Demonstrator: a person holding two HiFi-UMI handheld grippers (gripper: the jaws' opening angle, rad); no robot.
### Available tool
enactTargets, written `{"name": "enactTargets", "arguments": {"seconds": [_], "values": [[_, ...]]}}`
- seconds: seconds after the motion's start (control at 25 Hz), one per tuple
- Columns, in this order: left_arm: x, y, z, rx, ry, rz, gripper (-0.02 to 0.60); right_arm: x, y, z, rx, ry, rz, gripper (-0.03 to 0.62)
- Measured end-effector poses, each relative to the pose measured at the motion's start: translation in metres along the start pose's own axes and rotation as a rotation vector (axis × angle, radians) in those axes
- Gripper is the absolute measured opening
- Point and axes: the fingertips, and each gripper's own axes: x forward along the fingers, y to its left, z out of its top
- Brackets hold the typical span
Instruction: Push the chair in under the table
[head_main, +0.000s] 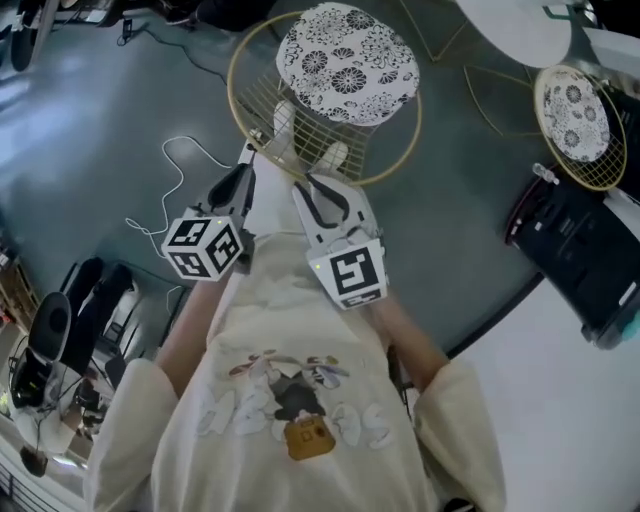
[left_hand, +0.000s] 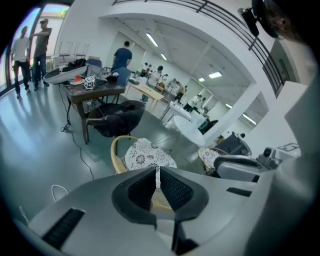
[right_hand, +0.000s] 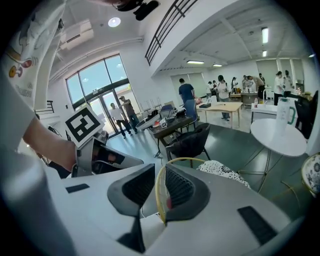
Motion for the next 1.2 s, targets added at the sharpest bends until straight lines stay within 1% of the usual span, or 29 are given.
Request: {"name": "enactTargets", "arguments": {"seconds": [0.08,0.2,0.24,0.28,0.32,0.44,0.52,0.56,0.84,1.0,1.12,1.2], "values": [[0.008,0.004,-0.011,0.014,0.043,0.014,0.012,0.005,0.003,-0.011,-0.023,0.041,0.026,0.066],[0.02,0.012,-0.031,-0.062,0.081,0.025,0.014,0.01,0.007,-0.031,-0.048,0.102,0.064,0.086],[0.023,0.013,-0.036,-0.087,0.089,0.021,0.027,0.012,0.009,-0.038,-0.04,0.122,0.077,0.091],[0.027,0.014,-0.041,-0.109,0.094,0.013,0.087,0.014,0.01,-0.045,-0.025,0.139,0.089,0.095],[0.032,0.016,-0.043,-0.133,0.094,0.004,0.119,0.018,0.01,-0.051,-0.008,0.155,0.1,0.097],[0.047,0.024,-0.048,-0.228,0.086,-0.006,0.167,0.03,0.006,-0.07,-0.006,0.204,0.119,0.098],[0.056,0.031,-0.053,-0.29,0.088,-0.006,0.205,0.037,0.004,-0.081,-0.042,0.229,0.118,0.101],[0.06,0.034,-0.055,-0.315,0.088,-0.007,0.213,0.04,0.004,-0.086,-0.065,0.241,0.116,0.103],[0.083,0.05,-0.052,-0.464,0.078,-0.012,0.216,0.065,0.01,-0.116,-0.195,0.33,0.157,0.104],[0.085,0.06,-0.051,-0.49,0.086,0.021,0.216,0.076,0.013,-0.132,-0.214,0.405,0.153,0.104],[0.086,0.059,-0.047,-0.499,0.09,0.031,0.215,0.078,0.009,-0.14,-0.285,0.475,0.139,0.104],[0.087,0.063,-0.048,-0.491,0.113,0.051,0.207,0.081,0.009,-0.144,-0.328,0.51,0.133,0.104]]}}
